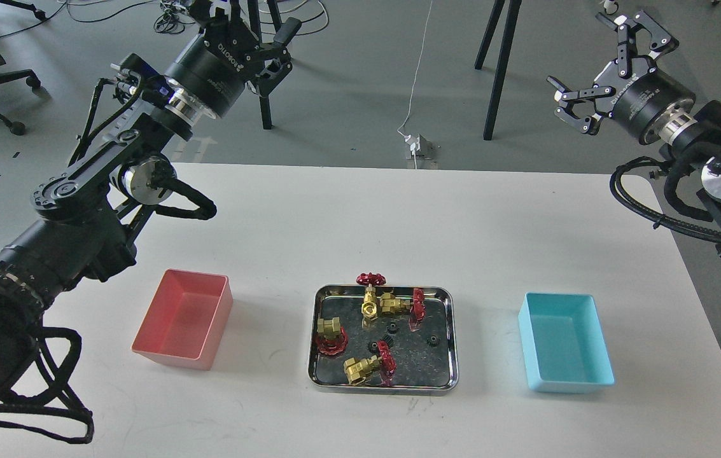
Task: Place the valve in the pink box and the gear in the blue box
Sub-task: 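Move the left gripper over the metal tray toward a brass valve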
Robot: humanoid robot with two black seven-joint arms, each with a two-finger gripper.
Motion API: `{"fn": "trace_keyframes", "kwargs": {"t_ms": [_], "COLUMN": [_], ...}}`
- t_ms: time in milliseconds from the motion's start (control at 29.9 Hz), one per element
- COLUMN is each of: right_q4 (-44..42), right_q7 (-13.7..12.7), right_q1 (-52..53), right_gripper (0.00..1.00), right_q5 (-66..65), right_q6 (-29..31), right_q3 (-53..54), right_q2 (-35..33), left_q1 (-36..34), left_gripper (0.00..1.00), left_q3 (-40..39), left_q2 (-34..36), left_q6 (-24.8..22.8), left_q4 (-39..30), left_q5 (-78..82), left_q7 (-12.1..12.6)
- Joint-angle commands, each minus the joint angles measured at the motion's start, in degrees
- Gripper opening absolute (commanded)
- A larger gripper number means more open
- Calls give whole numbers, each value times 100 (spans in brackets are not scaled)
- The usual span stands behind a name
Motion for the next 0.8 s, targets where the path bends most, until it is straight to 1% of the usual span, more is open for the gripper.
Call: {"fn": "trace_keyframes", "kwargs": {"t_ms": [0, 134, 201, 267, 368, 434, 501, 602, 635, 702, 769], "right_q4": [-12, -30, -39, -48, -56, -48, -48, -48, -39, -21, -30], "right_q7": [-7, 2, 2, 2, 2, 2, 2, 11, 11, 11, 11], "right_q1": [21, 30, 65, 91, 127, 118, 101, 56, 48, 30, 21], "right_gripper": [100, 100, 100, 100, 100, 100, 100, 100, 100, 100, 100], "right_q5": [8, 17, 17, 25, 52, 78, 78, 87, 87, 96, 96], "right_q6": [0, 0, 0, 0, 0, 0, 0, 0, 0, 0, 0], "right_q3": [9, 88, 106, 106, 158, 194, 194, 194, 194, 203, 203], "right_q2": [-43, -34, -43, -43, -96, -122, -131, -175, -245, -333, -351], "left_q1": [-24, -103, -60, -25, 98, 213, 222, 126, -32, -601, -1461], "left_gripper": [100, 100, 100, 100, 100, 100, 100, 100, 100, 100, 100], "left_q3": [-21, -38, -196, -328, -425, -565, -548, -478, -339, 423, 1687], "left_q2": [-43, -8, -8, -69, -280, -325, -202, 490, 762, 1168, 1546], "left_q6": [1, 1, 1, 1, 1, 1, 1, 1, 1, 1, 1], "left_q4": [8, 122, 306, 500, 500, 291, -226, -1026, -1360, -1792, -2039], "left_q5": [-382, -1085, -1725, -2253, -2686, -2678, -2590, -2099, -1906, -1685, -1614], "left_q7": [0, 0, 0, 0, 0, 0, 0, 0, 0, 0, 0]}}
